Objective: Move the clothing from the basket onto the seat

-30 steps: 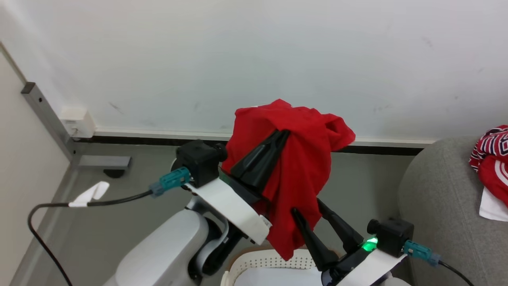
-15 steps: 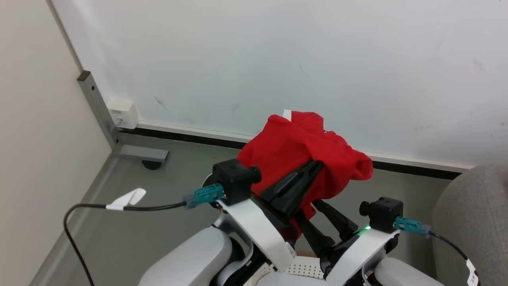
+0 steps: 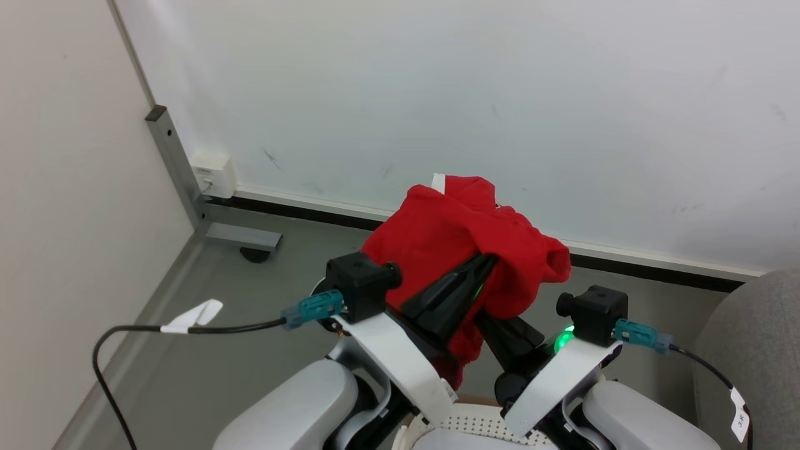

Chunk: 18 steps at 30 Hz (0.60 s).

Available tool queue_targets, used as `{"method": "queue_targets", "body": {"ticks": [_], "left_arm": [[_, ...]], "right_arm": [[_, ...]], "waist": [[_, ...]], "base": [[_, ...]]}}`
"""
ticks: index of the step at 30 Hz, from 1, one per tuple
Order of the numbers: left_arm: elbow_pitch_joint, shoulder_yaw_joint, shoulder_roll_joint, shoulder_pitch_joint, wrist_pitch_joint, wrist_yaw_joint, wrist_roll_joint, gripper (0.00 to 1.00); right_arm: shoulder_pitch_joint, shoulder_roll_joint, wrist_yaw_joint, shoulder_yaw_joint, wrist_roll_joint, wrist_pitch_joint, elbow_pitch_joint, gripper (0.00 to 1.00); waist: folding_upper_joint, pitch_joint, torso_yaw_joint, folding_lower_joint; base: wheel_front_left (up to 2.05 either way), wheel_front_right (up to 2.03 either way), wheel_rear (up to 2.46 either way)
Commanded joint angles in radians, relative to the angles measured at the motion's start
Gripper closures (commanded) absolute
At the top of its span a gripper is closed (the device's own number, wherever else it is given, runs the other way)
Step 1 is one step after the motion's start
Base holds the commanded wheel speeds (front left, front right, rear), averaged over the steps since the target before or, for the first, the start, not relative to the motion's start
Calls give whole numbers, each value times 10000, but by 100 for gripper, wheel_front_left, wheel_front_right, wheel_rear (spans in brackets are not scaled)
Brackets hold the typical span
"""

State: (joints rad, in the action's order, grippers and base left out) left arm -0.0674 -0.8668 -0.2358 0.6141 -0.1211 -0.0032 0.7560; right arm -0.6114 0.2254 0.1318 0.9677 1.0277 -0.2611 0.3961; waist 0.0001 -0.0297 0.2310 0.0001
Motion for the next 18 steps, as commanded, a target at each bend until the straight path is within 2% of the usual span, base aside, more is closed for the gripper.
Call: {"method": "queue_targets", "body": {"ticks": [1, 18], "left_arm": [[-88, 61, -90, -127, -59, 18, 41, 100], [-388, 108, -347, -297, -183, 117, 104, 100]], "right_arm": [[148, 114, -23, -56, -166, -36, -58, 100], [1007, 484, -23, -693, -1200, -37, -977, 100]], "waist": [[-1, 17, -43, -1], [-1, 119, -558, -1]], "base": [[0, 0, 0], [0, 0, 0]]}}
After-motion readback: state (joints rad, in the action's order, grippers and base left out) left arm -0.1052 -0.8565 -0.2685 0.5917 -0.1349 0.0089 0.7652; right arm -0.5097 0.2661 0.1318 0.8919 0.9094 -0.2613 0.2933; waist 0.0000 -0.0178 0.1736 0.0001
